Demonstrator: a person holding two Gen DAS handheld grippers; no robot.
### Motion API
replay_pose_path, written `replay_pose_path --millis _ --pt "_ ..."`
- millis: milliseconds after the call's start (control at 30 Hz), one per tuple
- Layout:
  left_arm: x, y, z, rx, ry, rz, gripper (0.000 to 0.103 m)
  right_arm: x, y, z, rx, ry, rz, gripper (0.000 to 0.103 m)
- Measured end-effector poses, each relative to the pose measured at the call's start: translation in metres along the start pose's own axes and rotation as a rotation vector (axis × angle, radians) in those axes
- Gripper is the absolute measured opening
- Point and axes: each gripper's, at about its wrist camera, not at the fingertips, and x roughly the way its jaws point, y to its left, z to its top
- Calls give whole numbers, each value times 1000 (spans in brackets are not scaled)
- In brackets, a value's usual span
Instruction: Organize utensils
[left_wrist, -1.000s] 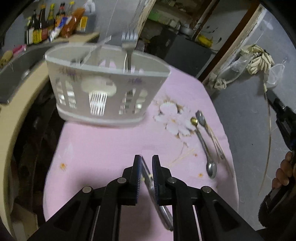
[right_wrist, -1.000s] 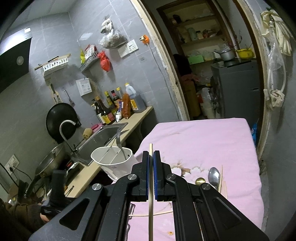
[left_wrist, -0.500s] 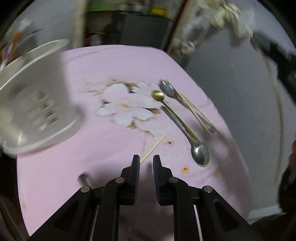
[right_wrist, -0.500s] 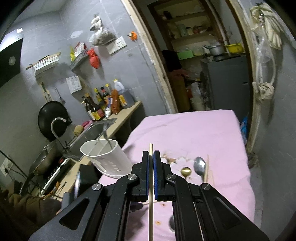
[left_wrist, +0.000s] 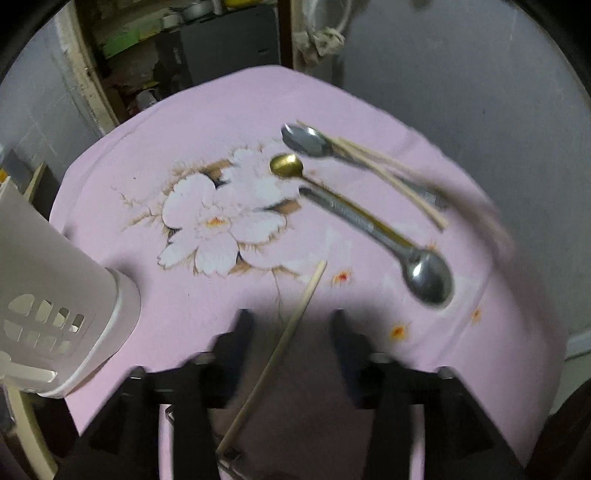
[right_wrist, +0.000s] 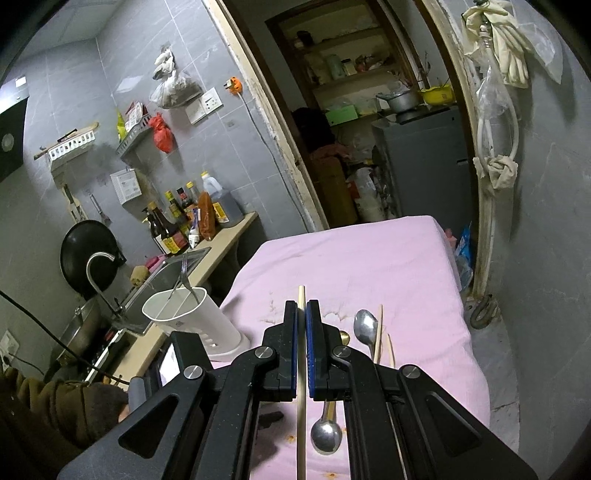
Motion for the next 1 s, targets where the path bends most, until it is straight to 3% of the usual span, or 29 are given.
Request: replay_pose_path --millis 67,100,167,333,567,700,1000 --pt "1 1 -1 -2 0 -24 39 0 0 0 2 0 -2 4" --pt "1 3 -1 -14 1 -42 25 0 0 0 4 0 -3 4" --pt "2 8 1 -33 3 -36 11 1 2 1 4 -4 -4 4" --pt "-10 17 6 -74 -28 -52 7 -1 12 6 -10 -32 -2 4" --pt "-94 54 9 -316 -320 -139 5 4 37 22 -38 -79 34 4" --pt "-128 71 5 -398 -428 -125 5 9 54 29 -63 -93 64 4" --pt "-183 111 -6 -510 -573 -70 5 34 101 62 -95 -176 195 4"
